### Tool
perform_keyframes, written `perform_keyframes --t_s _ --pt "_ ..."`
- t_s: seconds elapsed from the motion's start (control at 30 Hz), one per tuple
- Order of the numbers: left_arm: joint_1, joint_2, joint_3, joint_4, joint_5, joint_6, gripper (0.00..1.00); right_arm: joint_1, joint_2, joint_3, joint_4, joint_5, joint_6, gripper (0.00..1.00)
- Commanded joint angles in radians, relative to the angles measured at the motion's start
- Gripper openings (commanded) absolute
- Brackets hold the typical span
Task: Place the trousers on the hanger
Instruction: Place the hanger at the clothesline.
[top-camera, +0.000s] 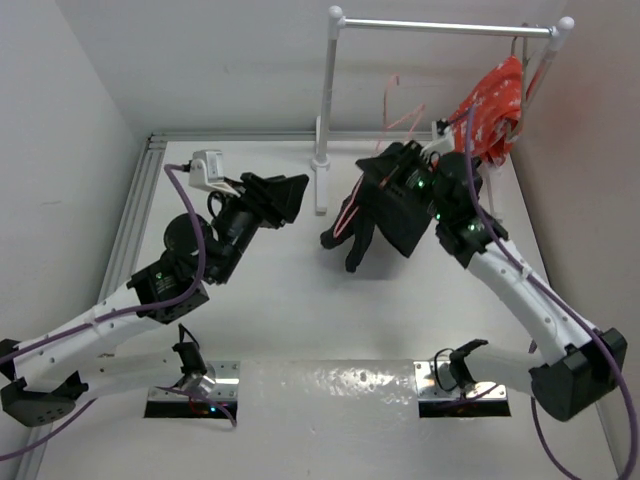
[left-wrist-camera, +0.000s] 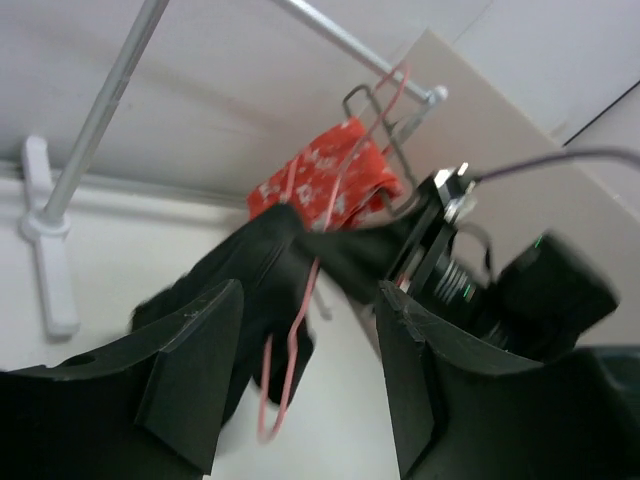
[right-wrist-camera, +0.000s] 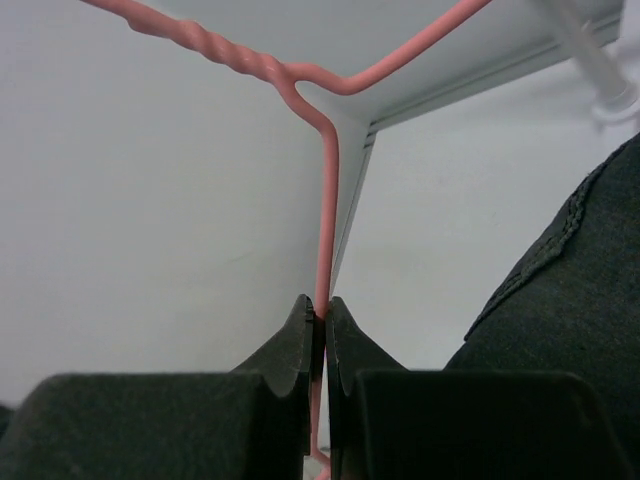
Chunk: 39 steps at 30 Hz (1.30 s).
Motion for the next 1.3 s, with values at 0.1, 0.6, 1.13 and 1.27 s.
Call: perform_keyframes --t_s 0.1,0.6,1.13,1.27 --pt "-0.007 -0.063 -0.138 -0.071 0.004 -0.045 0.52 -0.143 0.165 0.328 0.020 -0.123 -0.058 0.00" --pt "-0.006 -0.182 -0.348 -0.179 -0.005 -0.084 0.50 -0.373 0.518 0.707 -0.058 -0.330 0.042 0.00" --pt "-0.007 -0.120 -0.417 -0.124 0.047 -0.093 0.49 -0.505 0.721 0.943 -0.144 -0.396 0.062 0.00" --pt "-0.006 -0.104 -0.422 -0.107 0.049 -0.091 0.49 -0.510 0.767 0.976 -0.173 -0.415 0.054 0.00"
